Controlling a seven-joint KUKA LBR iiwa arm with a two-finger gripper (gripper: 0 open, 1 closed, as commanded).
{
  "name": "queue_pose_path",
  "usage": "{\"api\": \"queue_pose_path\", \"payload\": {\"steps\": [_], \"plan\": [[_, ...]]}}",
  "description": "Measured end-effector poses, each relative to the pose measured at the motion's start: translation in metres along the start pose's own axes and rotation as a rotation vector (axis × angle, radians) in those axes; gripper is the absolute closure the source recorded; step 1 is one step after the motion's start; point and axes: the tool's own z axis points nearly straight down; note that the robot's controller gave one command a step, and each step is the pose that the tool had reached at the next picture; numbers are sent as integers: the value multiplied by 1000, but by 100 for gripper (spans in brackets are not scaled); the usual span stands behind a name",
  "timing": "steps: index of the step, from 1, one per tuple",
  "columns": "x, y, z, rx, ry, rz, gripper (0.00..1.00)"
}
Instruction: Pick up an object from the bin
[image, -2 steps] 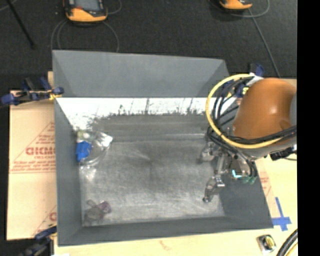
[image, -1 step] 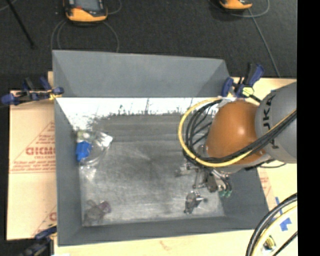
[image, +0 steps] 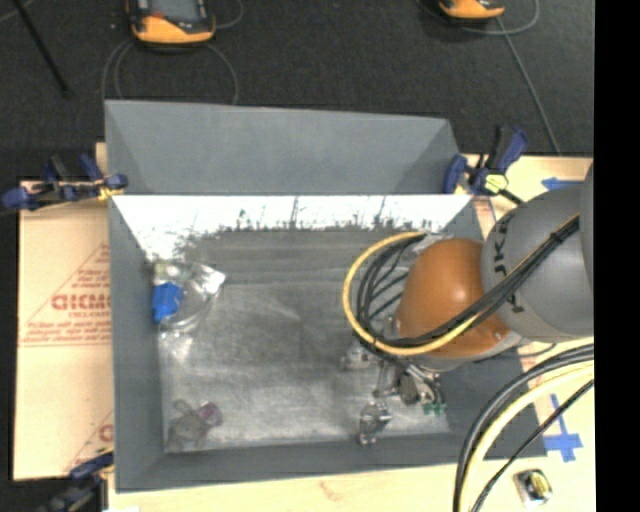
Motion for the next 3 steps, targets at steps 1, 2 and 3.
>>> {"api": "queue_pose_path", "payload": {"steps": [1, 2, 3], "plan": [[-1, 16, -112, 1, -11, -108, 0], [14, 12, -41, -2, 4, -150, 0], [7, 14, -138, 3, -10, -363, 0]]}}
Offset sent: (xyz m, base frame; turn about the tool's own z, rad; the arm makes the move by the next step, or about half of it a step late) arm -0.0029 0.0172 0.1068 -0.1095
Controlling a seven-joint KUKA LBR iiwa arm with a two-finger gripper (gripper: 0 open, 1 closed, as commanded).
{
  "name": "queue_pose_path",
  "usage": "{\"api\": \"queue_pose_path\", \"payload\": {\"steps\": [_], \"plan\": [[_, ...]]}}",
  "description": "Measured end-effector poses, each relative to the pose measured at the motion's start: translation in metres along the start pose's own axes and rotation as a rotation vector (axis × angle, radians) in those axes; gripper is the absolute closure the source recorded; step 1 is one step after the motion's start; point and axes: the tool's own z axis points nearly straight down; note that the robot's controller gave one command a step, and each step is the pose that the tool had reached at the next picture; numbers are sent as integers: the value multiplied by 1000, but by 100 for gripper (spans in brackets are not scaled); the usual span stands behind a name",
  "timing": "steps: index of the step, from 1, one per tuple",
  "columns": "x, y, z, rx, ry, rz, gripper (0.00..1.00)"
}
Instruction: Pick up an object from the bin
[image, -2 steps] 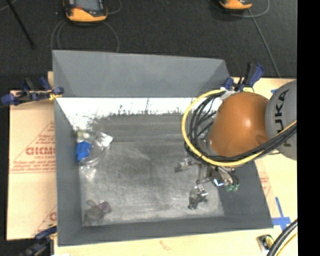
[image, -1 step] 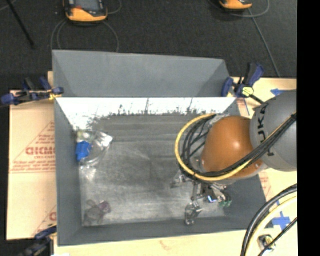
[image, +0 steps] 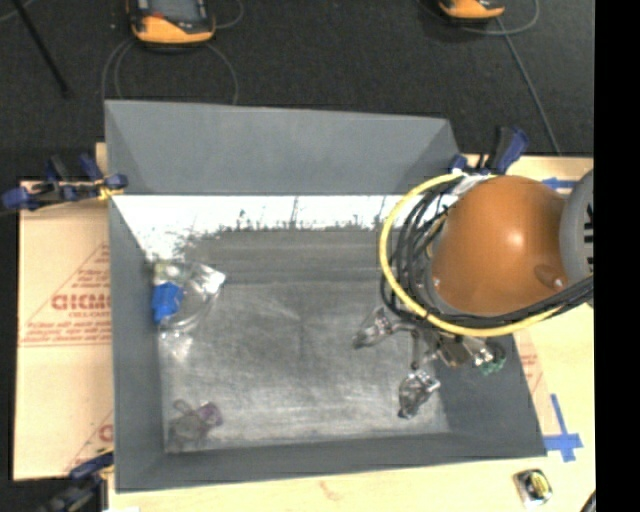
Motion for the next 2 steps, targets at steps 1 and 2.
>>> {"api": "queue_pose_path", "payload": {"steps": [1, 2], "plan": [[-57, 99, 113, -10, 10, 2, 0], [-113, 62, 101, -3, 2, -178, 0]]}}
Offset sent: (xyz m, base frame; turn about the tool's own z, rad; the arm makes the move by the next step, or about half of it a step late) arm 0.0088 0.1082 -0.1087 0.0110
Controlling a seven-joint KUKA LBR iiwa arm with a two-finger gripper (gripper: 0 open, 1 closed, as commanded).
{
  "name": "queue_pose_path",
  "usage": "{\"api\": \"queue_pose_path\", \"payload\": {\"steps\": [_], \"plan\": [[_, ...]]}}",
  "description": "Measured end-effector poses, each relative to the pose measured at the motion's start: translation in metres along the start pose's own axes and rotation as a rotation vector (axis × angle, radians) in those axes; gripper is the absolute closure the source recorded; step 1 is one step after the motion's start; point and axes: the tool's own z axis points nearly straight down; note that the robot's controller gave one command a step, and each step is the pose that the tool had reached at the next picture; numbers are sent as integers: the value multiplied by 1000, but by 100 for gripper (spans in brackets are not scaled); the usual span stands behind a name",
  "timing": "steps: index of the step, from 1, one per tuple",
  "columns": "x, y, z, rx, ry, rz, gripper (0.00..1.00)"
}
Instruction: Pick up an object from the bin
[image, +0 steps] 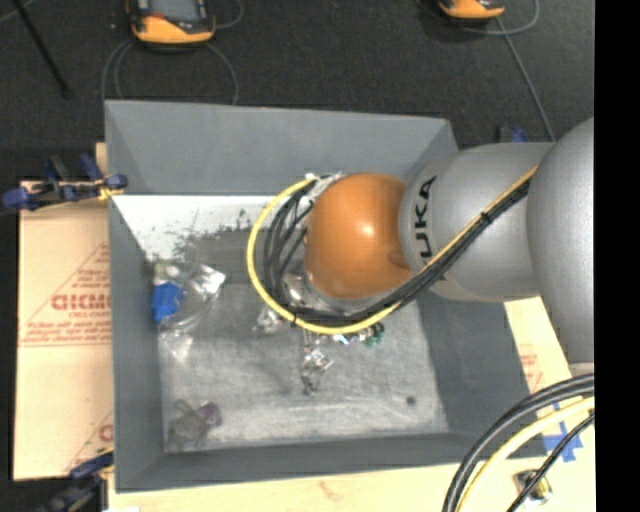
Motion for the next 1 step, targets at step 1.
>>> {"api": "queue_pose_path", "payload": {"steps": [1], "plan": [[-17, -5, -48, 2, -3, -36, 0]]}}
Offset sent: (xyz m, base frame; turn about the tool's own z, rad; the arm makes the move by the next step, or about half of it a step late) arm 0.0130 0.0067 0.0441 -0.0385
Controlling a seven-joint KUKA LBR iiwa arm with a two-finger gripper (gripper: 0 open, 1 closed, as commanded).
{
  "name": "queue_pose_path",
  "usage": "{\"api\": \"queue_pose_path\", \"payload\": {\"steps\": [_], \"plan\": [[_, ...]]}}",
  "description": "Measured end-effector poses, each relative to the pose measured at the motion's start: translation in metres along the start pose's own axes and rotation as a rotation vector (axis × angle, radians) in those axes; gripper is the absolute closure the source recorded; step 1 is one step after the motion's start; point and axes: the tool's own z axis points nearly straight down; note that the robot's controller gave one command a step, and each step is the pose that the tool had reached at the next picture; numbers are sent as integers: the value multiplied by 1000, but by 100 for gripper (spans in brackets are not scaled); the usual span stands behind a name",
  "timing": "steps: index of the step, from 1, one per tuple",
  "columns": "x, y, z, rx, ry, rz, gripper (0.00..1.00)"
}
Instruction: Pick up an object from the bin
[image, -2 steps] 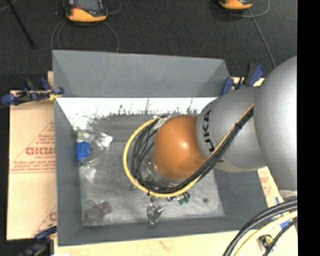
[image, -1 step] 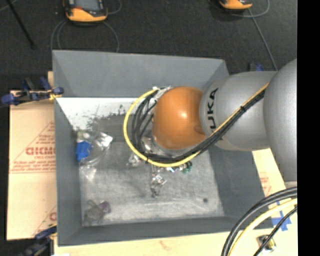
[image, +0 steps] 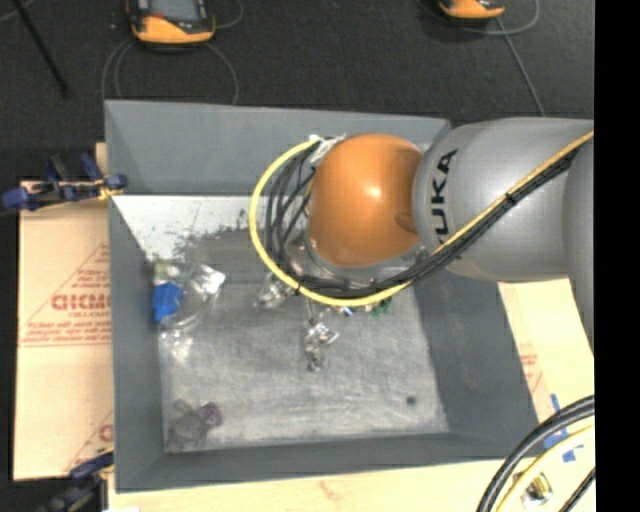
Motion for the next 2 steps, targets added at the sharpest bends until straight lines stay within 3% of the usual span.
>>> {"api": "queue_pose_path", "payload": {"steps": [1, 2], "plan": [[-110, 59, 24, -5, 1, 264, 0], [-117, 58, 51, -1, -4, 259, 0]]}}
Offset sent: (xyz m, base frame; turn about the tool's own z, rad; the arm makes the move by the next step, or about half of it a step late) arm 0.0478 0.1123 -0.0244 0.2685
